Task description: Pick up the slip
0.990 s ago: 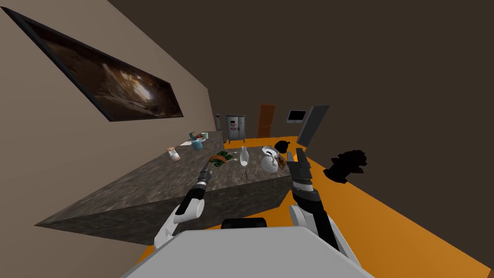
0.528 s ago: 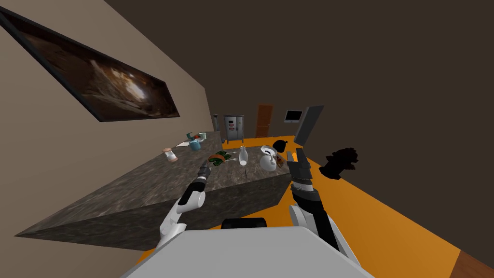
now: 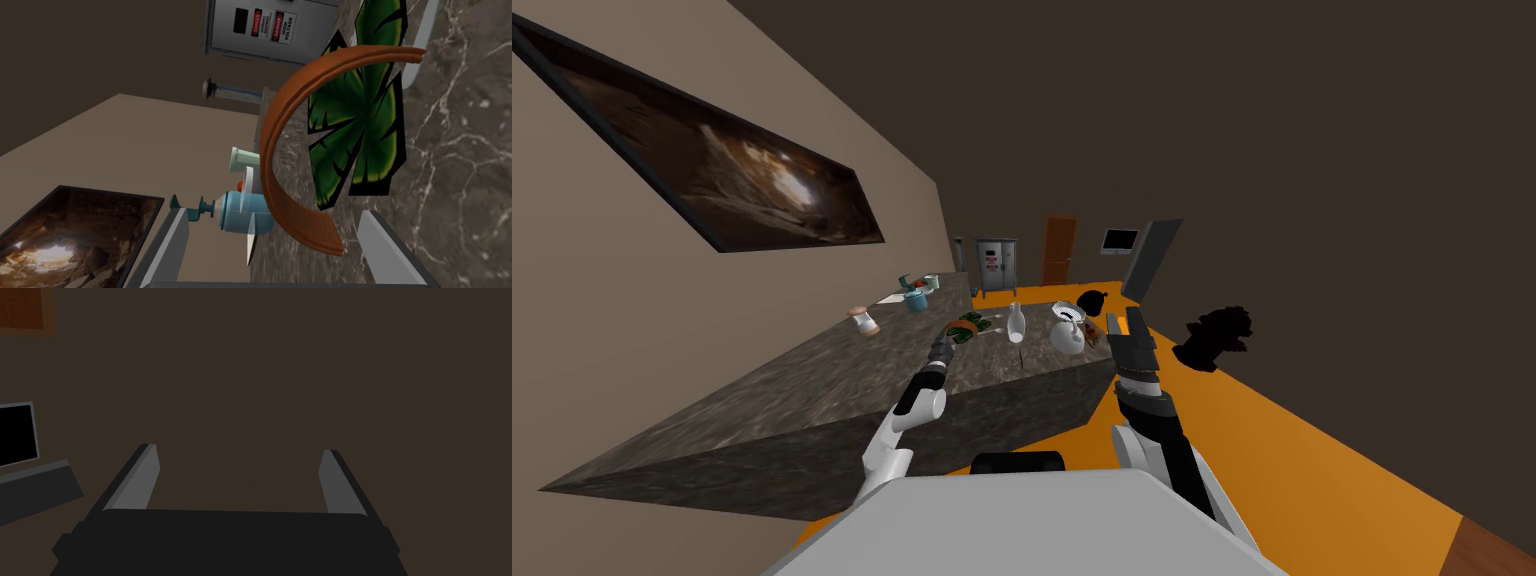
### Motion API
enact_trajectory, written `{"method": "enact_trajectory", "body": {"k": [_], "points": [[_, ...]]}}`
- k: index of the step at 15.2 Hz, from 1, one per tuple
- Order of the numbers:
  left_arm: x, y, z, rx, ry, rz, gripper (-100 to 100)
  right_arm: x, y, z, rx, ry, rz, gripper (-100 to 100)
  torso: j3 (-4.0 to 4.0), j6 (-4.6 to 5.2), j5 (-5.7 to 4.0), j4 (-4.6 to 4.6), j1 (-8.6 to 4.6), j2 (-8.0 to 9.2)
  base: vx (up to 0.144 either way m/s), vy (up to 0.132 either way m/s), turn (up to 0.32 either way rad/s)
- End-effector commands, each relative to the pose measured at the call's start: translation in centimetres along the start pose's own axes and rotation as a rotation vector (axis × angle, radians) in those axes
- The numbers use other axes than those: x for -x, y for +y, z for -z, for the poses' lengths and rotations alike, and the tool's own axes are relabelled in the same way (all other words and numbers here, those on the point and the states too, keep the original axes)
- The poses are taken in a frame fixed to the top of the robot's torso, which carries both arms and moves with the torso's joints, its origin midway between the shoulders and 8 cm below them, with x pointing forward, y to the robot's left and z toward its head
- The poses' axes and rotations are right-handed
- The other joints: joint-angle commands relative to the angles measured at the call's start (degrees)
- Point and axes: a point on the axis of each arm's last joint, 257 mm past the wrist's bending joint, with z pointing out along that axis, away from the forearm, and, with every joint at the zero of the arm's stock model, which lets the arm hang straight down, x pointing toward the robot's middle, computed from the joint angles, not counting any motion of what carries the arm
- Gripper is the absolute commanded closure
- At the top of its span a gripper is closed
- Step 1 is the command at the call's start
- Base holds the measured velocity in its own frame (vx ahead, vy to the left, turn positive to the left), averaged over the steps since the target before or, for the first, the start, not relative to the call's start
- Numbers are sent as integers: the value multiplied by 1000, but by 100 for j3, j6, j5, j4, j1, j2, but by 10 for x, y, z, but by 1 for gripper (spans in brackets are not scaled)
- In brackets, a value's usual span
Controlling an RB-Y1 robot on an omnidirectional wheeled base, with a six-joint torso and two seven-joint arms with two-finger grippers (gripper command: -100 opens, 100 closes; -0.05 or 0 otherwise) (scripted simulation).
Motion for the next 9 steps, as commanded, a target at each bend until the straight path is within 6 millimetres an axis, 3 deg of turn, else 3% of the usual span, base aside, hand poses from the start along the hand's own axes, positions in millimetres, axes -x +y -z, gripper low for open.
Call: {"method": "enact_trajectory", "body": {"k": [1, 3, 4, 7, 8, 9], "points": [[-3, -2, -8, 0, 2, 0, -100, 0, 0, 0, 0, 0, 0, 0, 0, 0, 0, 0, 0, 0, 0, 0, 0], [-2, -2, -6, -1, 2, 1, -100, 0, 0, 0, 0, 0, 0, 0, 0, 0, 0, 0, 0, 0, 0, 0, 0], [0, 1, 2, 1, -1, 0, 100, 0, 0, 0, 0, 0, 0, 0, 0, -1, 0, 0, 1, 1, 0, 0, 0], [1, 2, 4, 2, -1, 0, 100, 0, 0, 0, 0, 0, 0, 0, 4, -1, 1, 1, 4, 7, -3, 4, -11], [10, -3, 3, -4, 0, -33, -100, 0, 0, 0, 0, 0, 0, 0, 4, -1, 1, 1, 3, 6, -2, 0, -12], [14, -5, 1, -6, 0, -46, -100, 0, 0, 0, 0, 0, 0, 0, 3, -1, 1, 1, 4, 5, -2, 0, -17]]}}
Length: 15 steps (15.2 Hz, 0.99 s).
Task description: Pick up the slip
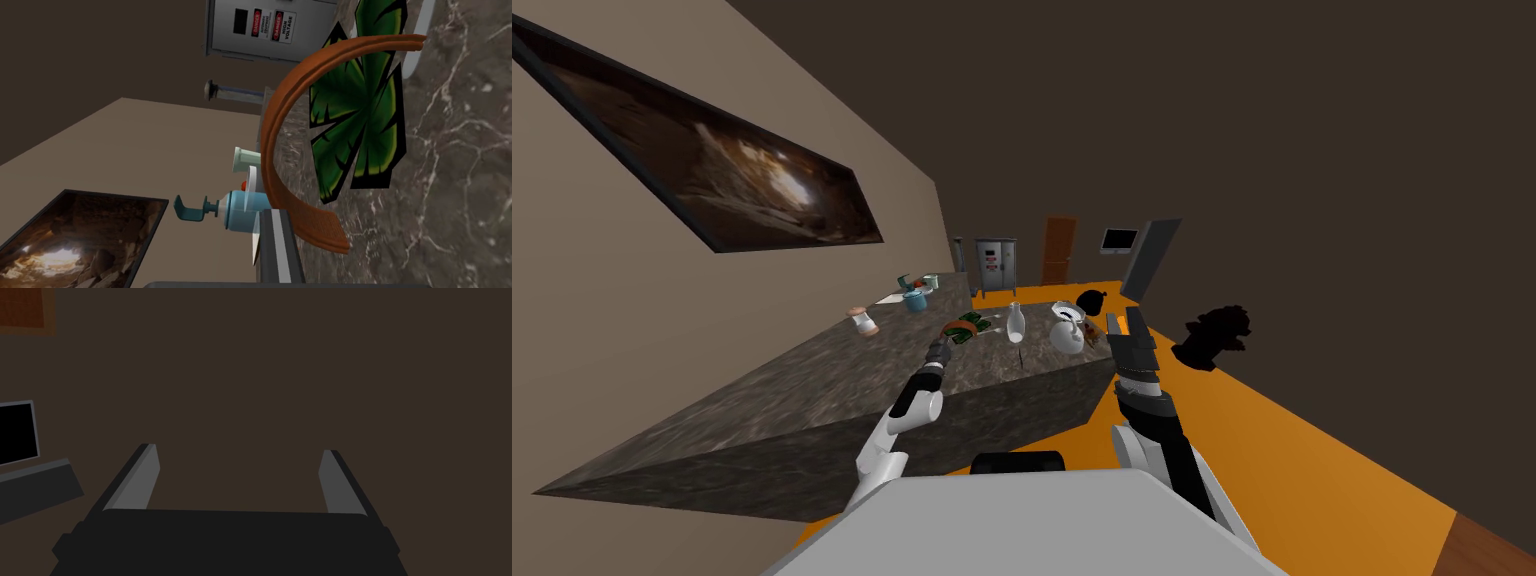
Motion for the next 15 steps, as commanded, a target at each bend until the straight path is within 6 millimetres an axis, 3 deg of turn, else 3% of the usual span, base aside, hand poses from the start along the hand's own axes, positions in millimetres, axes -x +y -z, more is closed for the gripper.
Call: {"method": "enact_trajectory", "body": {"k": [1, 9, 15], "points": [[10, -5, -3, -5, -1, -32, -100, 0, 0, 0, 0, 0, 0, 0, 0, 0, 0, 0, 0, 0, -3, 1, -15], [61, -26, -31, -15, -78, -80, -100, 0, 0, 0, 0, 0, 0, 0, 3, 2, 1, 1, 3, 6, -17, 7, -82], [84, -32, -48, -10, -140, -45, -100, 0, 0, 0, 0, 0, 0, 0, 2, 2, 1, 1, 0, 4, -21, 7, -110]]}}
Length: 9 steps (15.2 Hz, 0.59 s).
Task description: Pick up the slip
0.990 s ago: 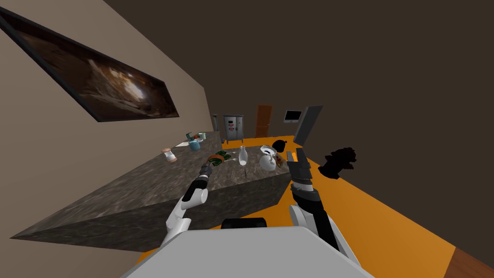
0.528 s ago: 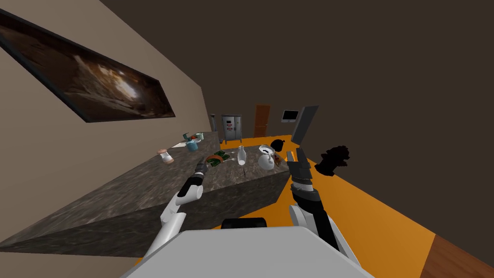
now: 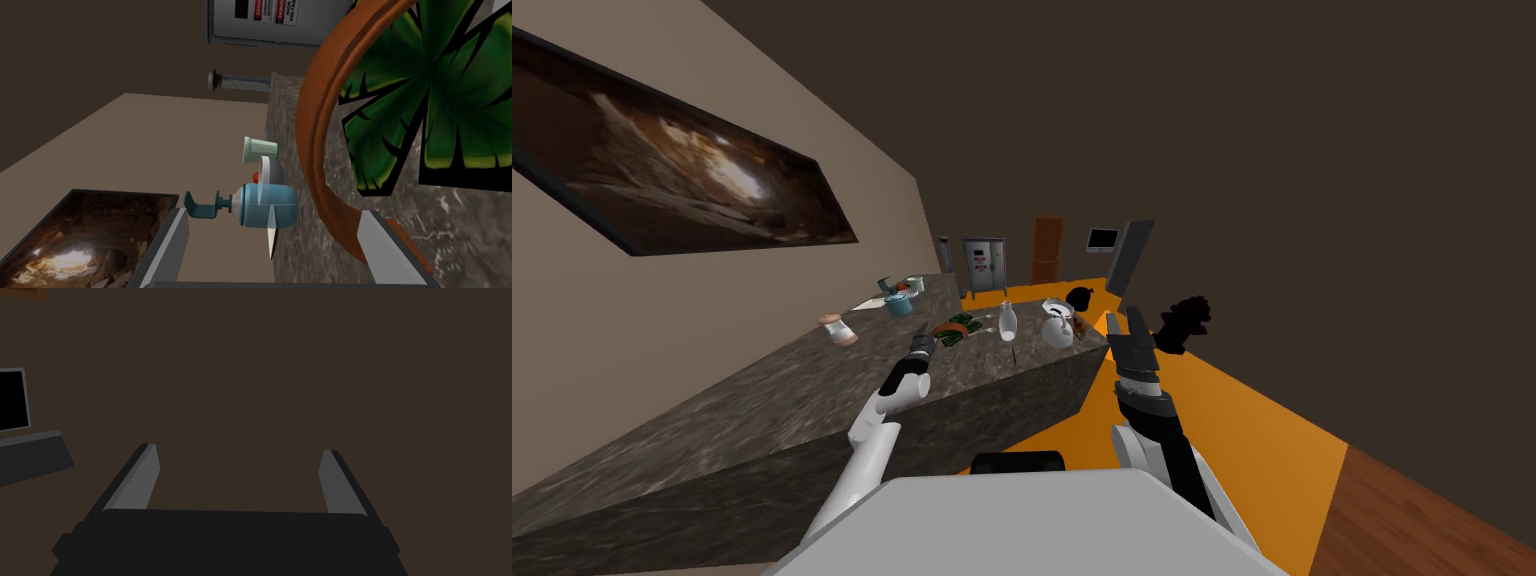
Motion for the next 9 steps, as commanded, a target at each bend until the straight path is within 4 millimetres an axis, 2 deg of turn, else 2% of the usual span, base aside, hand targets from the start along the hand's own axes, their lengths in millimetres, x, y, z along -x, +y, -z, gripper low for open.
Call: {"method": "enact_trajectory", "body": {"k": [1, 3, 6, 9], "points": [[7, -1, -7, 5, -23, 19, -100, 0, 0, 0, 0, 0, 0, 0, 0, 0, 0, 0, 0, 0, -18, 0, -112], [7, 2, -10, 13, -37, 42, -100, 0, 0, 0, 0, 0, 0, 0, 0, -1, 0, 0, -1, -1, -15, 3, -88], [-4, 13, -9, 32, -42, 90, -100, 0, 0, 0, 0, 0, 0, 0, -1, -1, 0, -1, 0, -2, -12, 7, -62], [-2, 6, -22, 25, -46, 76, -100, 0, 0, 0, 0, 0, 0, 0, -3, -2, 0, -1, 1, -5, -5, 7, -21]]}}
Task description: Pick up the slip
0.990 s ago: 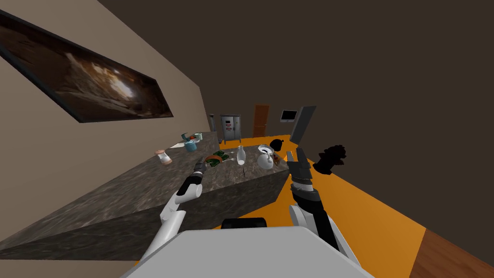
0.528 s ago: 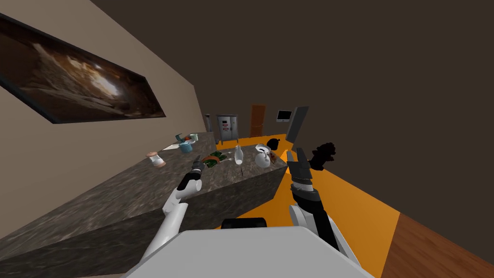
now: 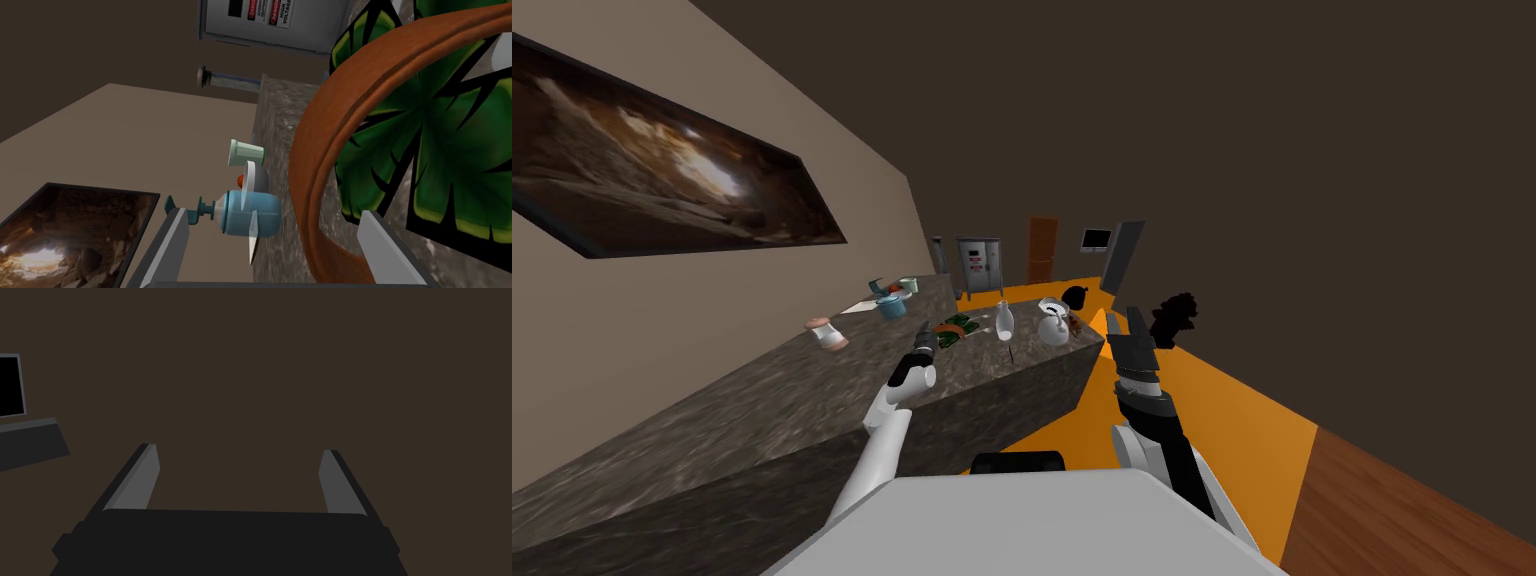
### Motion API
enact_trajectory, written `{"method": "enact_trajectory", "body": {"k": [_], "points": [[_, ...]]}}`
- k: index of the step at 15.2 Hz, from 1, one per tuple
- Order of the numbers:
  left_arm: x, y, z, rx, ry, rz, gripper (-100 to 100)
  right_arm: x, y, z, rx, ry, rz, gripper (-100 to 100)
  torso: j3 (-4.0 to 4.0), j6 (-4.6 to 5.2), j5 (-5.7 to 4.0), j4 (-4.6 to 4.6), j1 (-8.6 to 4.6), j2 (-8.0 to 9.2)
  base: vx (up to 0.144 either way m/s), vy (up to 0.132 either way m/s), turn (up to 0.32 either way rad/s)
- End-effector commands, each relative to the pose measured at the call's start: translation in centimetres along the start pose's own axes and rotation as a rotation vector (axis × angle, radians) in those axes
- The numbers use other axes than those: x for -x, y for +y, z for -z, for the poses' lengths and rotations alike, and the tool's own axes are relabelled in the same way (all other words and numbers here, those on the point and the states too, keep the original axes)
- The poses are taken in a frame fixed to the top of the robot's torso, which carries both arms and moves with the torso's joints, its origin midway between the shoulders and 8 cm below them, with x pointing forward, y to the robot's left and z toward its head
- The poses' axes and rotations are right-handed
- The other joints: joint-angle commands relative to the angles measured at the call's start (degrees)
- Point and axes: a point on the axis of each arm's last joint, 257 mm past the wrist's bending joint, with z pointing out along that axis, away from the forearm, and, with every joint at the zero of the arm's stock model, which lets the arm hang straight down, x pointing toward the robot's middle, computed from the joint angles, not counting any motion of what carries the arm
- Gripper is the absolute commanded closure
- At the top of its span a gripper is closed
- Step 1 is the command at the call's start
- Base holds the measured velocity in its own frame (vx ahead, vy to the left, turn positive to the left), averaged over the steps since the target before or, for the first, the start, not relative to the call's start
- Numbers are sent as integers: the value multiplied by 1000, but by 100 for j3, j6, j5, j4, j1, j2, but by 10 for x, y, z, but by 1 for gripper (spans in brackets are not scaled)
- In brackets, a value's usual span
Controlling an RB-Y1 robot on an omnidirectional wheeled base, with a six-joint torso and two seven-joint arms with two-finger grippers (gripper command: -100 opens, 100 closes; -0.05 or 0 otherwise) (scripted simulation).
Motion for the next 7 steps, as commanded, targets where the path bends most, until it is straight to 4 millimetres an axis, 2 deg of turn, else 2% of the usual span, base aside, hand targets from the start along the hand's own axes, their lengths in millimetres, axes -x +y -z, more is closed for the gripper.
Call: {"method": "enact_trajectory", "body": {"k": [1, 3, 4, 6, 7], "points": [[-1, -2, -8, -1, -4, 0, -100, 0, 0, 0, 0, 0, 0, 0, 0, 0, 0, 0, 0, 0, -10, 13, -38], [-2, -2, -7, -1, -4, 1, -100, 0, 0, 0, 0, 0, 0, 0, 0, 0, 0, 0, 1, 0, -7, 9, -25], [0, 0, -1, 0, -1, 0, 100, 0, 0, 0, 0, 0, 0, 0, 0, -2, 1, 0, 0, 0, 5, -4, 19], [0, 2, 5, 1, 2, 0, 100, 0, 0, 0, 0, 0, 0, 0, 3, -7, -7, 6, -7, 0, 10, -14, 39], [0, 2, 1, 2, 0, 1, 100, 0, 0, 0, 0, 0, 0, 0, 5, -6, -8, 4, -12, 5, 8, -11, 30]]}}
